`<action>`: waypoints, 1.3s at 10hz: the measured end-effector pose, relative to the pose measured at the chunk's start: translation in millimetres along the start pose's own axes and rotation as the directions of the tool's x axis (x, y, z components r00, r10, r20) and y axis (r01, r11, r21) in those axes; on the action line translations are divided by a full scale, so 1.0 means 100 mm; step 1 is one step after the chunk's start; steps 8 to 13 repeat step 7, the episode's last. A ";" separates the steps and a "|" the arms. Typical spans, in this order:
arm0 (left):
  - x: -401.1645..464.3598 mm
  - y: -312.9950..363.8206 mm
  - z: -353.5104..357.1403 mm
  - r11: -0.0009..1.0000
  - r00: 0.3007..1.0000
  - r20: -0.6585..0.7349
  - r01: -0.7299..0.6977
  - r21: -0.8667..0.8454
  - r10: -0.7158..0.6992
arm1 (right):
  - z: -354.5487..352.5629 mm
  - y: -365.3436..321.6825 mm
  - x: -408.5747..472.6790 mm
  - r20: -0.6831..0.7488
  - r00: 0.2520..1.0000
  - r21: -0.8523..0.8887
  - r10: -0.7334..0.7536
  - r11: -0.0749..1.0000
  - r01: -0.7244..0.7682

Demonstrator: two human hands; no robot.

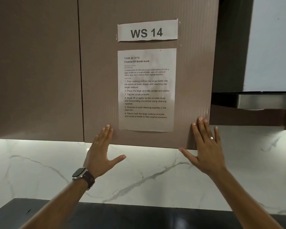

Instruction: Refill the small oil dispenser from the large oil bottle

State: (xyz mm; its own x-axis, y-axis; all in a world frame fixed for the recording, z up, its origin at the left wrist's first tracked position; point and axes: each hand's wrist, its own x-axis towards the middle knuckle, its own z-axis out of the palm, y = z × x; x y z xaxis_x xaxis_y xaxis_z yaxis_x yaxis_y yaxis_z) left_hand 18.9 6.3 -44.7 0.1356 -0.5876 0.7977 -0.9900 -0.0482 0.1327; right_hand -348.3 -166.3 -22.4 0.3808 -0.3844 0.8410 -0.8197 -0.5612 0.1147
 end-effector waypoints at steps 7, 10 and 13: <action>0.01 0.04 0.17 0.994 0.995 0.018 0.102 0.035 -0.103 | 0.46 0.00 0.00 0.077 0.996 0.080 -0.038 0.996 0.032; 0.01 0.04 0.17 0.994 0.995 0.018 0.102 0.035 -0.103 | 0.46 0.00 0.00 0.077 0.996 0.080 -0.038 0.996 0.032; 0.01 0.04 0.17 0.994 0.995 0.018 0.102 0.035 -0.103 | 0.46 0.00 0.00 0.077 0.996 0.080 -0.038 0.996 0.032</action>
